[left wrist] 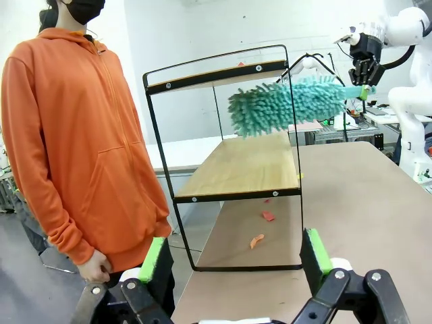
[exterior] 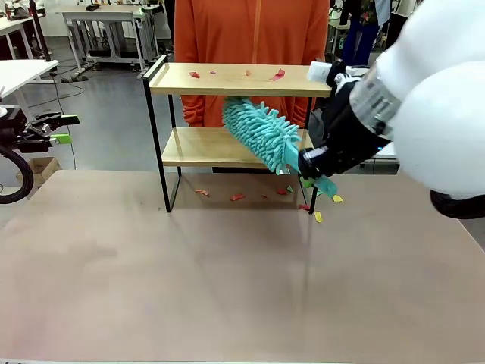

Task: Clean the shelf.
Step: Clean the specific section of the Shelf indicated by the human with the Duster.

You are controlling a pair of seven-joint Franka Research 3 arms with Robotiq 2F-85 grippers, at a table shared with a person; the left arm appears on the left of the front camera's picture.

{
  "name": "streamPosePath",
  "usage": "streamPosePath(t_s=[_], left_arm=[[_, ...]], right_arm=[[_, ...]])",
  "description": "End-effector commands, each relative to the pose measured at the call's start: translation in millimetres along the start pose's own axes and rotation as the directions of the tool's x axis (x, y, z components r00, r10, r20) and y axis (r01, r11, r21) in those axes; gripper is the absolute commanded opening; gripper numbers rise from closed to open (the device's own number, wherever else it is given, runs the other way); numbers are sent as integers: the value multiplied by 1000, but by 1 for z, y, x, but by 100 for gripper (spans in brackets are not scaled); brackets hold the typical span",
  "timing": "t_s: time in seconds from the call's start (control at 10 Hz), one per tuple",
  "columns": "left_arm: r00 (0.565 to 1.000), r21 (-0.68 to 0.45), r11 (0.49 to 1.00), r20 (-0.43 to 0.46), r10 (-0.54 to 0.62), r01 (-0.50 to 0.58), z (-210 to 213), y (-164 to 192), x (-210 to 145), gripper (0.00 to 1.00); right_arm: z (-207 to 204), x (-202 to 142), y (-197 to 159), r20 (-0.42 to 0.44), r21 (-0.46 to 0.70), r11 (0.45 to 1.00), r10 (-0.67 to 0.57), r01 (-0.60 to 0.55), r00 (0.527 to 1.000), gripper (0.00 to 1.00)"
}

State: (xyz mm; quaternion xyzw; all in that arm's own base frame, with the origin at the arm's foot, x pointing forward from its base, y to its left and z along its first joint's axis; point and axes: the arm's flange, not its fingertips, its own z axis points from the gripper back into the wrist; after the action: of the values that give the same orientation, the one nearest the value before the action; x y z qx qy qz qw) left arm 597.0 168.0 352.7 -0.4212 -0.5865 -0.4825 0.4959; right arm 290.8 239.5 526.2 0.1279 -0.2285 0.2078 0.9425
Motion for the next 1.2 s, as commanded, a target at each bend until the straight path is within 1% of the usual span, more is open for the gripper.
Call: streamPosePath(t_s=[0.0,0.1,0.2,0.4,0.5,0.6,0.7,0.8,0.9,1.1], left_arm=[[1000,-4,1000,-4,-10,10,1,-2,3,100],[1000,-4,1000,-4,-10,10,1,-2,3,100],[1000,-4,1000,-4,-10,10,1,-2,3,100],[1000,-4,1000,-4,-10,10,1,-2,3,100],[1000,-4,1000,-4,-10,10,1,-2,3,100],[1000,-4,1000,-4,-10,10,1,-2,3,100],[1000,-4,1000,-4,-10,10,1,-2,3,100],[1000,-4,1000,-4,-10,10,1,-2,3,100],[1000,-4,1000,-4,-10,10,1,-2,3,100],[1000,-4,1000,-4,-10,10,1,-2,3,100]], right_arm=[[8,-19,-29,-42,102,982,161,-156,986,13],[10,-28,-40,-46,123,965,239,-232,970,13],[15,-40,-52,-26,147,940,315,-308,949,13],[21,-66,-73,-26,159,901,412,-403,911,13],[22,-81,-85,-58,187,888,437,-420,897,13],[20,-96,-96,-122,212,886,442,-412,889,13],[21,-115,-105,-141,246,876,456,-415,879,13],[27,-133,-104,-164,266,863,480,-430,862,13],[26,-151,-105,-205,280,854,500,-439,841,13],[23,-194,-115,-278,308,842,525,-443,804,13]])
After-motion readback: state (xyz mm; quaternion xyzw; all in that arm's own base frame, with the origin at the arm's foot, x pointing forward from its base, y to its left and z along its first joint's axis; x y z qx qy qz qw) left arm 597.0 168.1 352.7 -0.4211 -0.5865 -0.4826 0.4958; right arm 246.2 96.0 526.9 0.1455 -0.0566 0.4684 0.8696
